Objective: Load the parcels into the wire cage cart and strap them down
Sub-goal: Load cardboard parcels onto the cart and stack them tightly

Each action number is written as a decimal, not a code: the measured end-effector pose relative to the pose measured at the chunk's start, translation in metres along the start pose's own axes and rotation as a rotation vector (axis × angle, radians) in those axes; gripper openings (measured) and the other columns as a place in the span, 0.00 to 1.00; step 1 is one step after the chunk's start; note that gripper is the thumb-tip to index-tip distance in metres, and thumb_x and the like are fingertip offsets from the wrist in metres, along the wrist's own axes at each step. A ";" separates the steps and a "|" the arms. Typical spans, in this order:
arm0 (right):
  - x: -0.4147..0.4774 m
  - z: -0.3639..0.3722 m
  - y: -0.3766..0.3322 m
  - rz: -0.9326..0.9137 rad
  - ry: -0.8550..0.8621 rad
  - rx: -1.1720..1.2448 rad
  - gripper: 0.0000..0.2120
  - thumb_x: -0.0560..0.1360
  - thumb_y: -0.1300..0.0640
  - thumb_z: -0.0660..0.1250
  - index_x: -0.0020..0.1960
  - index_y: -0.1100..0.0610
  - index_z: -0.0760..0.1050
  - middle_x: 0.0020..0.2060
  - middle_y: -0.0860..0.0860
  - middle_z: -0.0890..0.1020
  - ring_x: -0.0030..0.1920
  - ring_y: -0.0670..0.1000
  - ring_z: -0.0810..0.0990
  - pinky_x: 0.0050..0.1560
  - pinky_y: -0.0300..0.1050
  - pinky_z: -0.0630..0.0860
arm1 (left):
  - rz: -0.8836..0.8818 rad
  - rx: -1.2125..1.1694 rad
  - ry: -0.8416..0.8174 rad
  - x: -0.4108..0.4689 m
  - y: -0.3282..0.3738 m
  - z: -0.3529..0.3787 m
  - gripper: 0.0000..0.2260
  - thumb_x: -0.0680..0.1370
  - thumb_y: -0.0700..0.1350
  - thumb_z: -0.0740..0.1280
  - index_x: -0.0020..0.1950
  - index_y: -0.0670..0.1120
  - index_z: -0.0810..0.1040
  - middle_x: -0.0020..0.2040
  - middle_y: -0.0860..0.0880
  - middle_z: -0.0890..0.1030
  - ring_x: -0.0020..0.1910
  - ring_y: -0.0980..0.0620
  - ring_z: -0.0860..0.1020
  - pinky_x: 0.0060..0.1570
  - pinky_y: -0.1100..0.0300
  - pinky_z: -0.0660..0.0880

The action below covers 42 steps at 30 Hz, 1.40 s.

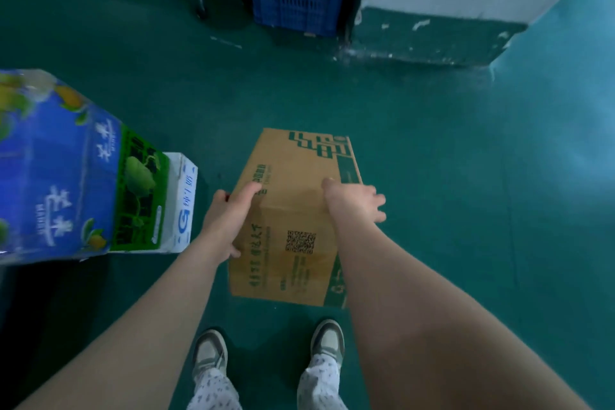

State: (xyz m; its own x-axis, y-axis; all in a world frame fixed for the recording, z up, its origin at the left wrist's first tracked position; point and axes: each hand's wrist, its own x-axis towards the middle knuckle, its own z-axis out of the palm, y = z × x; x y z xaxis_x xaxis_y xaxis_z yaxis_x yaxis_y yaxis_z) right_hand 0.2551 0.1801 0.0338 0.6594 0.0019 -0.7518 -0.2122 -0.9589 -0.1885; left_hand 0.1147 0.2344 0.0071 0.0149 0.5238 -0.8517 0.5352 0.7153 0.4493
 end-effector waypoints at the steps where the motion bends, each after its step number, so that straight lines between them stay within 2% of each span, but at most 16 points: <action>1: -0.016 -0.010 -0.001 0.001 -0.017 0.004 0.36 0.77 0.43 0.60 0.74 0.63 0.53 0.69 0.56 0.60 0.68 0.58 0.60 0.62 0.58 0.67 | 0.008 -0.005 0.022 -0.017 0.007 -0.006 0.31 0.75 0.60 0.64 0.72 0.47 0.60 0.68 0.47 0.66 0.67 0.40 0.66 0.60 0.32 0.67; 4: -0.075 -0.045 -0.006 -0.054 -0.032 -0.005 0.36 0.76 0.42 0.61 0.73 0.63 0.54 0.68 0.56 0.61 0.67 0.57 0.61 0.61 0.57 0.68 | 0.028 -0.044 0.101 -0.081 0.026 -0.030 0.31 0.75 0.59 0.63 0.74 0.48 0.58 0.72 0.47 0.64 0.69 0.39 0.64 0.61 0.33 0.66; 7: -0.118 -0.073 -0.017 -0.128 -0.019 0.000 0.34 0.76 0.43 0.61 0.73 0.62 0.55 0.68 0.56 0.62 0.67 0.57 0.62 0.62 0.56 0.67 | 0.057 -0.119 0.102 -0.124 0.035 -0.047 0.31 0.75 0.59 0.64 0.73 0.49 0.57 0.71 0.48 0.63 0.69 0.40 0.64 0.60 0.32 0.66; 12: -0.192 -0.119 -0.034 -0.285 -0.007 -0.031 0.32 0.76 0.45 0.61 0.72 0.62 0.56 0.67 0.56 0.62 0.66 0.57 0.62 0.62 0.55 0.67 | 0.105 -0.263 0.174 -0.210 0.050 -0.074 0.35 0.75 0.59 0.64 0.77 0.51 0.52 0.75 0.49 0.58 0.71 0.39 0.61 0.60 0.31 0.66; 16: -0.263 -0.142 -0.046 -0.434 -0.007 -0.069 0.28 0.77 0.50 0.61 0.71 0.62 0.57 0.68 0.56 0.62 0.67 0.57 0.62 0.62 0.53 0.66 | 0.193 -0.362 0.215 -0.271 0.057 -0.112 0.35 0.74 0.60 0.64 0.76 0.50 0.54 0.74 0.49 0.61 0.70 0.40 0.64 0.58 0.31 0.67; 23: -0.352 -0.140 -0.050 -0.623 -0.001 -0.125 0.27 0.76 0.53 0.61 0.71 0.62 0.58 0.67 0.56 0.63 0.67 0.57 0.62 0.62 0.53 0.65 | 0.235 -0.502 0.294 -0.334 0.046 -0.175 0.31 0.74 0.59 0.64 0.73 0.50 0.58 0.71 0.47 0.64 0.68 0.39 0.65 0.58 0.31 0.67; 26: -0.393 -0.125 -0.038 -0.670 -0.032 -0.147 0.27 0.76 0.53 0.61 0.71 0.62 0.58 0.68 0.56 0.62 0.67 0.57 0.61 0.61 0.53 0.66 | 0.242 -0.540 0.340 -0.361 0.021 -0.210 0.30 0.73 0.61 0.63 0.72 0.51 0.60 0.70 0.47 0.66 0.66 0.39 0.66 0.57 0.33 0.69; 28: -0.425 -0.104 -0.022 -0.741 -0.039 -0.240 0.27 0.77 0.52 0.59 0.71 0.62 0.59 0.67 0.56 0.63 0.67 0.57 0.61 0.53 0.51 0.67 | 0.240 -0.576 0.385 -0.380 -0.010 -0.237 0.31 0.74 0.62 0.62 0.73 0.52 0.59 0.69 0.48 0.67 0.65 0.40 0.67 0.57 0.34 0.69; 30: -0.457 -0.081 -0.002 -0.827 -0.053 -0.360 0.26 0.77 0.52 0.57 0.71 0.62 0.60 0.67 0.56 0.65 0.66 0.57 0.62 0.42 0.47 0.61 | 0.211 -0.605 0.439 -0.398 -0.045 -0.264 0.32 0.73 0.63 0.61 0.74 0.53 0.58 0.69 0.48 0.68 0.65 0.40 0.68 0.57 0.34 0.70; 31: -0.471 -0.071 0.006 -0.860 -0.067 -0.405 0.26 0.77 0.52 0.56 0.71 0.63 0.60 0.66 0.56 0.65 0.66 0.57 0.62 0.41 0.46 0.62 | 0.202 -0.623 0.454 -0.404 -0.061 -0.275 0.33 0.72 0.64 0.61 0.74 0.54 0.58 0.69 0.47 0.68 0.65 0.40 0.68 0.57 0.34 0.70; 32: -0.482 -0.061 0.015 -0.890 -0.080 -0.450 0.25 0.77 0.53 0.55 0.71 0.63 0.60 0.66 0.57 0.65 0.66 0.57 0.62 0.45 0.47 0.64 | 0.189 -0.637 0.468 -0.411 -0.076 -0.284 0.34 0.71 0.65 0.61 0.74 0.54 0.58 0.69 0.47 0.68 0.65 0.40 0.68 0.58 0.34 0.69; 33: -0.503 -0.045 0.030 -0.948 -0.108 -0.511 0.24 0.77 0.54 0.55 0.71 0.63 0.60 0.66 0.57 0.66 0.66 0.58 0.62 0.52 0.48 0.65 | 0.177 -0.674 0.492 -0.423 -0.102 -0.300 0.34 0.71 0.65 0.61 0.73 0.54 0.58 0.69 0.47 0.68 0.65 0.40 0.68 0.58 0.34 0.68; 35: -0.518 -0.032 0.044 -0.989 -0.124 -0.574 0.23 0.78 0.54 0.56 0.70 0.63 0.62 0.66 0.58 0.67 0.67 0.58 0.62 0.62 0.49 0.63 | 0.147 -0.685 0.518 -0.433 -0.123 -0.311 0.34 0.70 0.66 0.62 0.72 0.54 0.58 0.67 0.47 0.69 0.63 0.40 0.69 0.59 0.35 0.68; 39: -0.580 0.020 0.083 -1.134 -0.199 -0.680 0.22 0.76 0.53 0.58 0.68 0.59 0.67 0.66 0.56 0.69 0.65 0.58 0.64 0.61 0.51 0.64 | 0.113 -0.724 0.633 -0.475 -0.184 -0.357 0.36 0.69 0.67 0.63 0.73 0.54 0.57 0.67 0.46 0.70 0.63 0.39 0.70 0.57 0.36 0.69; 42: -0.628 0.056 0.108 -1.185 -0.284 -0.671 0.23 0.76 0.53 0.58 0.69 0.60 0.67 0.67 0.57 0.68 0.66 0.58 0.63 0.64 0.52 0.63 | 0.105 -0.783 0.721 -0.501 -0.225 -0.395 0.39 0.66 0.69 0.62 0.73 0.55 0.58 0.67 0.46 0.71 0.63 0.38 0.70 0.54 0.38 0.69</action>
State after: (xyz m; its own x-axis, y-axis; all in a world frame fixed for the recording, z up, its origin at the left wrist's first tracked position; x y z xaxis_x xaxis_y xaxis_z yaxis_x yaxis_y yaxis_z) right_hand -0.2217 0.0917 0.4501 0.0158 0.8797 -0.4752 0.7998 -0.2964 -0.5220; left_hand -0.3468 -0.0058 0.4393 -0.6106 0.5668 -0.5530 -0.1343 0.6141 0.7777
